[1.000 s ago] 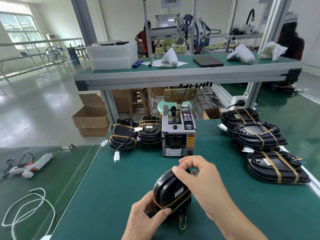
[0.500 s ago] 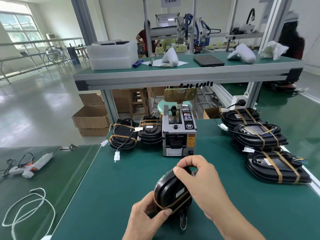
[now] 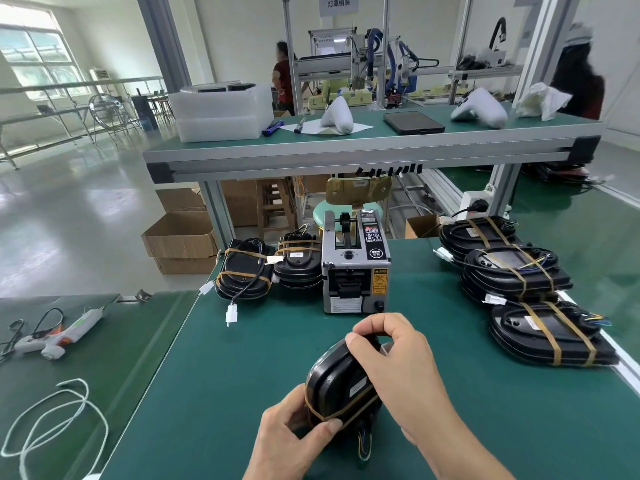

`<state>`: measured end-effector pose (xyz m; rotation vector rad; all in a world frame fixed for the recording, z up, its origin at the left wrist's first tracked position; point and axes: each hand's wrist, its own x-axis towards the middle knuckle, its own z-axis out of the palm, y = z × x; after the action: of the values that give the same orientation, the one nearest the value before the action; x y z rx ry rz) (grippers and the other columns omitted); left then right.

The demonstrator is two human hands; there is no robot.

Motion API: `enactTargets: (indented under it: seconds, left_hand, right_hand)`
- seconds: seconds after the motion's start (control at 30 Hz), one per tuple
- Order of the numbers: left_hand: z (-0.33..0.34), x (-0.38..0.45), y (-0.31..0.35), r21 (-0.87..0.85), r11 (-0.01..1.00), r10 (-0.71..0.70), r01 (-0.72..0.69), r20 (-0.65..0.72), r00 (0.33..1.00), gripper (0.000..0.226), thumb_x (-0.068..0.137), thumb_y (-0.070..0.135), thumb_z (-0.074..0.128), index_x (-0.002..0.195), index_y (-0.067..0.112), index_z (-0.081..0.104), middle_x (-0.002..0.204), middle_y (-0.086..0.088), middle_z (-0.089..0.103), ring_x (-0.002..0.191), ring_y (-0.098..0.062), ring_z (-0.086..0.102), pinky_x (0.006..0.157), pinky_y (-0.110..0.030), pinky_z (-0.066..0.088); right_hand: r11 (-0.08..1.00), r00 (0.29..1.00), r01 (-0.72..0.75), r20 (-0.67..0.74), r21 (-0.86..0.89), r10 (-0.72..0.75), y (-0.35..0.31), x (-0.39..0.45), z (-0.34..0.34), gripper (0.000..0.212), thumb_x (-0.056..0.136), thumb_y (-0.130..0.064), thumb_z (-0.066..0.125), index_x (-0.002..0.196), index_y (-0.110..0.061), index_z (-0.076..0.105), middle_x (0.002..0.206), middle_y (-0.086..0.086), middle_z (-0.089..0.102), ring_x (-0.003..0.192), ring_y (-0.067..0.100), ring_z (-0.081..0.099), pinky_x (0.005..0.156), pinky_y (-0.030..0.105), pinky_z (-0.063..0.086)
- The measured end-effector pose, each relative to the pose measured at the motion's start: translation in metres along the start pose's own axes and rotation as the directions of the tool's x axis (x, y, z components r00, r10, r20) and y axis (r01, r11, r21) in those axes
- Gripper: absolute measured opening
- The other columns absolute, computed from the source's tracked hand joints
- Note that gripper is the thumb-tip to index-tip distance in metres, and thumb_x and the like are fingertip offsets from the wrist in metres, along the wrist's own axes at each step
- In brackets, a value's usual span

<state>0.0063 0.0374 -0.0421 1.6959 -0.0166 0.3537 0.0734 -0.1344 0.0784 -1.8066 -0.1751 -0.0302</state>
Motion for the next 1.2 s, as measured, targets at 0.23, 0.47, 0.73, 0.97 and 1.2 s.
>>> enactTargets:
  seconds: [0.23, 0.47, 0.73, 0.97, 1.2]
  left_hand:
    - [-0.002, 0.0, -0.005, 0.045, 0.999, -0.011, 0.011, -0.004, 1.0, 0.05, 0.08, 0.052, 0.09, 0.125, 0.034, 0.075, 0.103, -0.007, 0.081, 0.095, -0.023, 0.079, 0.088, -0.029, 0.062]
    - [-0.003, 0.001, -0.007, 0.049, 0.998, -0.028, 0.028, -0.009, 1.0, 0.056, 0.075, 0.062, 0.09, 0.121, 0.035, 0.076, 0.098, -0.007, 0.082, 0.093, -0.019, 0.08, 0.086, -0.025, 0.061]
    - [-0.004, 0.002, -0.008, 0.048, 0.999, 0.002, -0.002, 0.011, 1.0, 0.058, 0.072, 0.061, 0.093, 0.122, 0.036, 0.076, 0.097, -0.008, 0.082, 0.094, -0.02, 0.08, 0.085, -0.023, 0.06]
    - [-0.003, 0.003, -0.001, 0.013, 1.0, 0.012, -0.012, 0.033, 0.999, 0.056, 0.074, 0.056, 0.091, 0.124, 0.039, 0.075, 0.103, -0.011, 0.082, 0.098, -0.018, 0.08, 0.082, -0.018, 0.058]
    - [-0.005, 0.002, 0.003, 0.11, 0.993, 0.027, -0.032, 0.048, 0.999, 0.054, 0.071, 0.05, 0.087, 0.123, 0.056, 0.072, 0.106, 0.006, 0.083, 0.106, -0.012, 0.078, 0.085, -0.015, 0.057]
  right_hand:
    - [1.0, 0.999, -0.003, -0.036, -0.008, 0.003, 0.007, 0.006, 0.004, 0.018, 0.09, -0.03, 0.067, 0.09, -0.048, 0.067, 0.094, -0.02, 0.065, 0.068, -0.001, 0.055, 0.067, 0.021, 0.041]
    - [0.975, 0.991, -0.109, 0.102, 0.195, 0.091, 0.018, 0.009, -0.005, 0.019, 0.098, -0.055, 0.061, 0.104, -0.044, 0.075, 0.102, -0.016, 0.076, 0.099, 0.006, 0.068, 0.091, 0.027, 0.049]
    - [0.81, 0.922, -0.264, 0.383, 0.523, 0.053, 0.067, -0.001, -0.01, 0.075, 0.083, -0.087, 0.049, 0.138, -0.038, 0.064, 0.146, -0.008, 0.062, 0.139, 0.006, 0.052, 0.115, 0.034, 0.032]
    - [0.971, 0.903, -0.138, 0.427, 0.193, 0.044, 0.076, 0.006, -0.007, 0.041, 0.105, -0.062, 0.038, 0.139, -0.05, 0.057, 0.143, -0.021, 0.06, 0.137, -0.005, 0.049, 0.112, 0.029, 0.034]
    - [0.995, 0.907, 0.083, 0.409, 0.054, -0.098, 0.059, 0.014, -0.012, 0.049, 0.1, -0.07, 0.038, 0.135, -0.044, 0.057, 0.126, -0.014, 0.066, 0.123, 0.006, 0.06, 0.106, 0.037, 0.044]
